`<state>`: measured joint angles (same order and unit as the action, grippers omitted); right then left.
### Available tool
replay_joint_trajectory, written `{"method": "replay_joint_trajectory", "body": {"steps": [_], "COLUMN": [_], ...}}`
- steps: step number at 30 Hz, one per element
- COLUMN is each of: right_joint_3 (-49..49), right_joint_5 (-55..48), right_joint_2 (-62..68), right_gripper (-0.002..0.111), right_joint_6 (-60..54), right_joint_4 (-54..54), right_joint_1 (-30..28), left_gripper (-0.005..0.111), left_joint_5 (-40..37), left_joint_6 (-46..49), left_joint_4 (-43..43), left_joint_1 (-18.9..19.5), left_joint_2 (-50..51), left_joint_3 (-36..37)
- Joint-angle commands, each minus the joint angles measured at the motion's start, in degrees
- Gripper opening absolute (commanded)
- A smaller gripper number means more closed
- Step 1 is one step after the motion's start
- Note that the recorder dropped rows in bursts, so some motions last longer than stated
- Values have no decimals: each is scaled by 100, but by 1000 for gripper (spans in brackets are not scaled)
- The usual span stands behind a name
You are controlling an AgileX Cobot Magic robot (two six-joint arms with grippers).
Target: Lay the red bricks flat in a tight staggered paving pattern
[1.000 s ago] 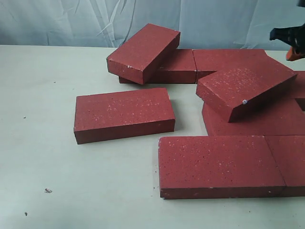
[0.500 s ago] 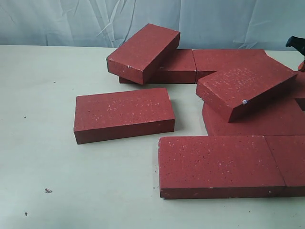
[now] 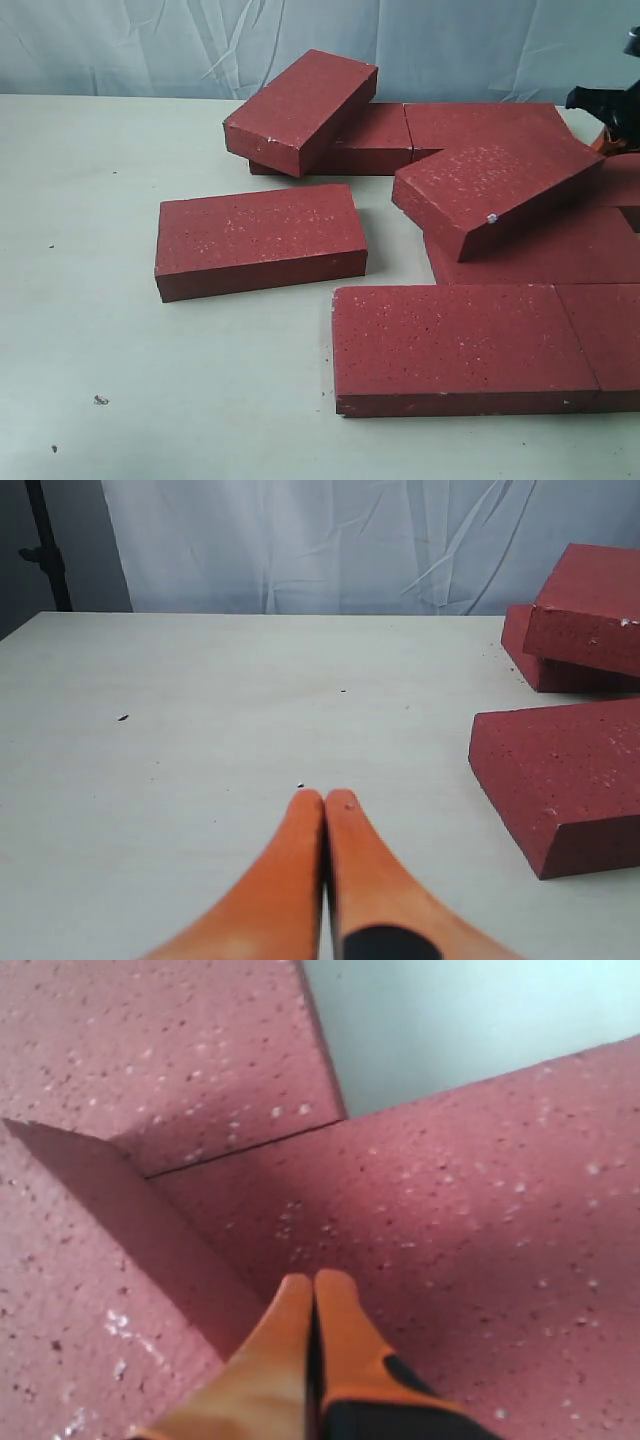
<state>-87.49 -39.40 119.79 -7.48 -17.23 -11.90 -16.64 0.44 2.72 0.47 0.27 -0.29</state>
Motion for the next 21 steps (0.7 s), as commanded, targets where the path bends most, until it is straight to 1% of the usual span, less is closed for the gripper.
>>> {"method": "replay_joint_trajectory", "body": {"steps": [1,4,10,21], "right_joint_3": [-24,-24,-24,-24], "right_joint_5": [-410,-640,-841,-917], "right_joint_2": [-40,-66,-225,-329], "right_gripper": [-1,-1,-1,-1], "right_joint_6": [-314,-589,-618,-641], "right_joint_4": [-78,-245,-275,-289], "right_joint_1": [291,488,980,2141], "left_gripper": [0,0,0,0], "left_joint_5": [15,15,15,15], "left_joint_6": [0,0,0,0], "left_joint_4": [-18,-18,-18,-18], "left_joint_1": [-8,-8,-8,-8], "left_joint_2": [-27,-27,-27,-27], "left_joint_3": [29,29,29,29]}}
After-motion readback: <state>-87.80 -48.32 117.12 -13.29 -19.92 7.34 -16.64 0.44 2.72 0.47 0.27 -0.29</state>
